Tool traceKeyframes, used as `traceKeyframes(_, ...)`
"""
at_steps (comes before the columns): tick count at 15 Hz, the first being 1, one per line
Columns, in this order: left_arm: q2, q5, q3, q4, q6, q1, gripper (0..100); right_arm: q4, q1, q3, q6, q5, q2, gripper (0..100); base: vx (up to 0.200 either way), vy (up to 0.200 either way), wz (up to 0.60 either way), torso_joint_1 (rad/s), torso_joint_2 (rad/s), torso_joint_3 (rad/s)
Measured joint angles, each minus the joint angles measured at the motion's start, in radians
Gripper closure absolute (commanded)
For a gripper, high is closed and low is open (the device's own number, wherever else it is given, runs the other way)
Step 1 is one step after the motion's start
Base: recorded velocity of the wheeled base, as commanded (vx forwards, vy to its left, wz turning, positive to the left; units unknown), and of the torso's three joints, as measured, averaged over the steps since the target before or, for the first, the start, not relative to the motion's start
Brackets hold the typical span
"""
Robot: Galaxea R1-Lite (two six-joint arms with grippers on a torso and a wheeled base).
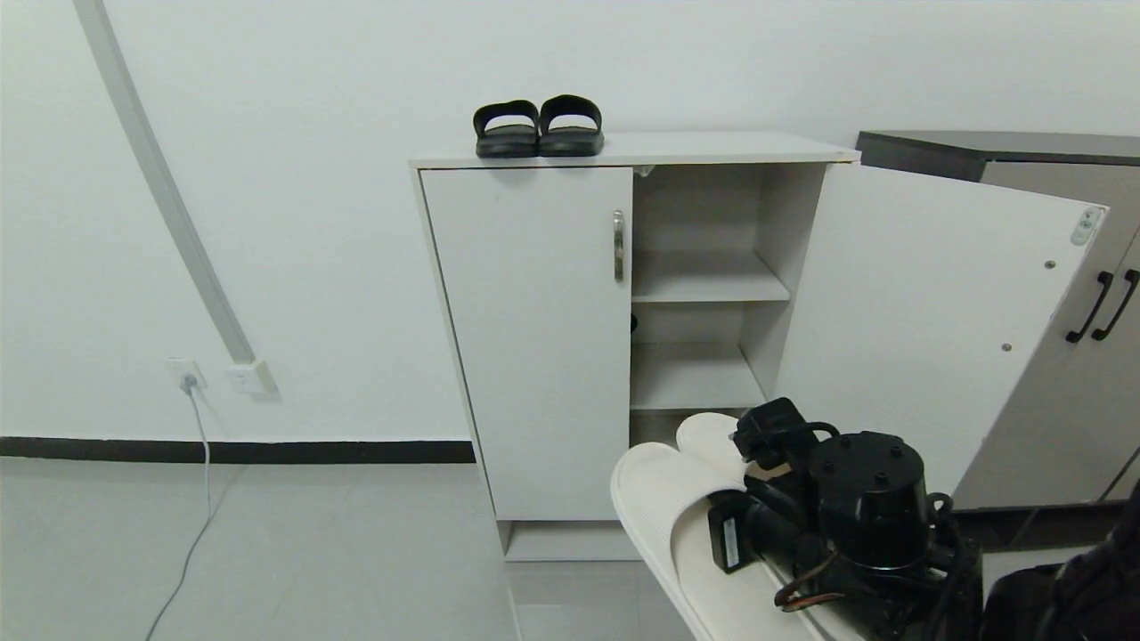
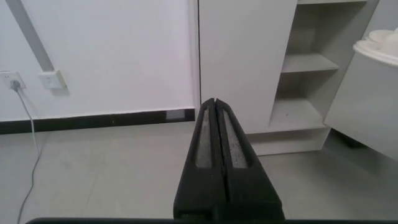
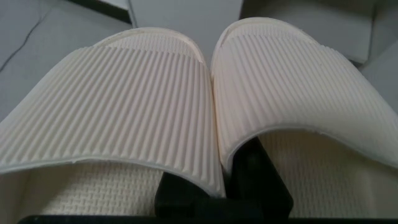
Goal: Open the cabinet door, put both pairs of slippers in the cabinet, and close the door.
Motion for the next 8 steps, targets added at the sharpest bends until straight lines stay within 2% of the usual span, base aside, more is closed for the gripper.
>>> traceKeyframes(6,0.0,0.0,0.0,0.0,-0.001,0.0,100,0.012,0.04,-0.22,0.073,-0.234,0.169,100,0.0,0.0,0.0,0.0,0.0,0.0)
traceKeyframes(8,0.0,0.001,0.0,0.0,-0.001,0.0,100,0.07,0.045,-0.301,0.123,-0.31,0.218,100,0.0,0.0,0.0,0.0,0.0,0.0)
